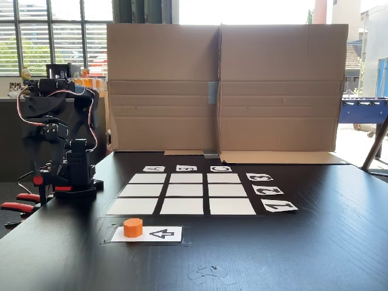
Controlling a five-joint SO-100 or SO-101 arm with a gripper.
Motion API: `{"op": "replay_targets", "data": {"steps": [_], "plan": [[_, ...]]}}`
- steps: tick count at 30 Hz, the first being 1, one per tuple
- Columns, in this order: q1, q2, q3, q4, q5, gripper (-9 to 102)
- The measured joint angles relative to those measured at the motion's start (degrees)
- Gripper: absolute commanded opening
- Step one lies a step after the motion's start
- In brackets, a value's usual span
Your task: Pick up the round, orange token and place it in the grid on square A1.
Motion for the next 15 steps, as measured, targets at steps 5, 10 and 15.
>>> {"op": "replay_targets", "data": {"steps": [5,10,15], "plan": [[-2.8,-7.1,-6.9,0.8,0.0,22],[-5.7,-15.3,-14.3,1.3,1.6,25],[-8.8,-23.6,-21.6,1.2,4.1,28]]}}
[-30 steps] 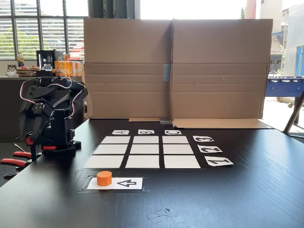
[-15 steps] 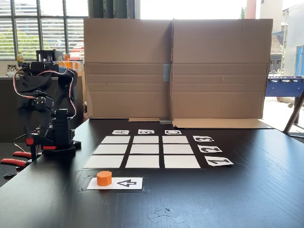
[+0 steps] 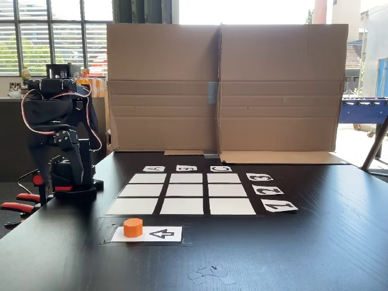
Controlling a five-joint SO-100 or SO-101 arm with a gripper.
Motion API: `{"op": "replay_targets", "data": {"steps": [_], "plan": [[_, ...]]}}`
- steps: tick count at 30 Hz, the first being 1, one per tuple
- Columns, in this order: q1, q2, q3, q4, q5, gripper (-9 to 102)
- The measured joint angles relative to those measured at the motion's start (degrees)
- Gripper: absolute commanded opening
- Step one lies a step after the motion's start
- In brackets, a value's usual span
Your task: Pick up the round, orange token and place it in the grid on square A1.
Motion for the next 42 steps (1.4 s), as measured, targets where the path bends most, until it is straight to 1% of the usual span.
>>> {"op": "replay_targets", "data": {"steps": [5,15,27,33,42], "plan": [[-3.7,-7.1,-6.7,0.5,1.8,32],[-11.5,-16.2,-14.9,0.6,6.1,32],[-20.5,-22.1,-17.1,0.5,11.1,34],[-22.7,-23.4,-17.2,0.5,12.2,34],[-22.9,-25.8,-18.9,0.5,13.1,34]]}}
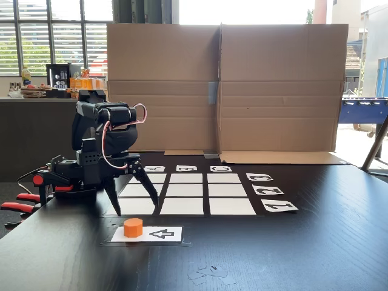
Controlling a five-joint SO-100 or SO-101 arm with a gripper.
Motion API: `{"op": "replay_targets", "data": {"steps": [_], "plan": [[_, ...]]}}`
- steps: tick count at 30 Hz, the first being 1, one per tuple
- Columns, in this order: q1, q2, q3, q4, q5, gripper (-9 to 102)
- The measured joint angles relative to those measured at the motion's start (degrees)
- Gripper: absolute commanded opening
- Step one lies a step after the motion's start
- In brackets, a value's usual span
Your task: Pick up the round, orange token and place it in the grid on square A1.
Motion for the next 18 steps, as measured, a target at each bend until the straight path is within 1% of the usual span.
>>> {"op": "replay_targets", "data": {"steps": [18], "plan": [[2.3,-7.1,-4.1,-0.5,0.1,34]]}}
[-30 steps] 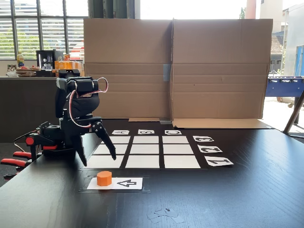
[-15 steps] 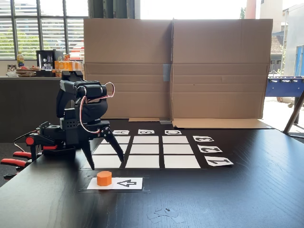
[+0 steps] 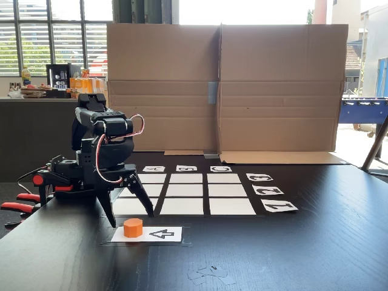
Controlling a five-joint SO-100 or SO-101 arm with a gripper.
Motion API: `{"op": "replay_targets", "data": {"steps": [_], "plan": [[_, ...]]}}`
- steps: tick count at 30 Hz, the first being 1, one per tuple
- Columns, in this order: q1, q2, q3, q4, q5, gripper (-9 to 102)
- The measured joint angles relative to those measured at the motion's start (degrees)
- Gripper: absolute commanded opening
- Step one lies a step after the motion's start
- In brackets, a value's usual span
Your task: Pick up the round, orange token and place it in the grid on square A1.
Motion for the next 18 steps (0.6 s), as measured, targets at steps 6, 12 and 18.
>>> {"op": "replay_targets", "data": {"steps": [6,12,18], "plan": [[0.0,-1.8,-1.1,-0.2,0.0,33],[0.0,-4.5,-2.6,-0.2,0.4,33],[0.0,-4.8,-3.1,-0.2,0.4,28]]}}
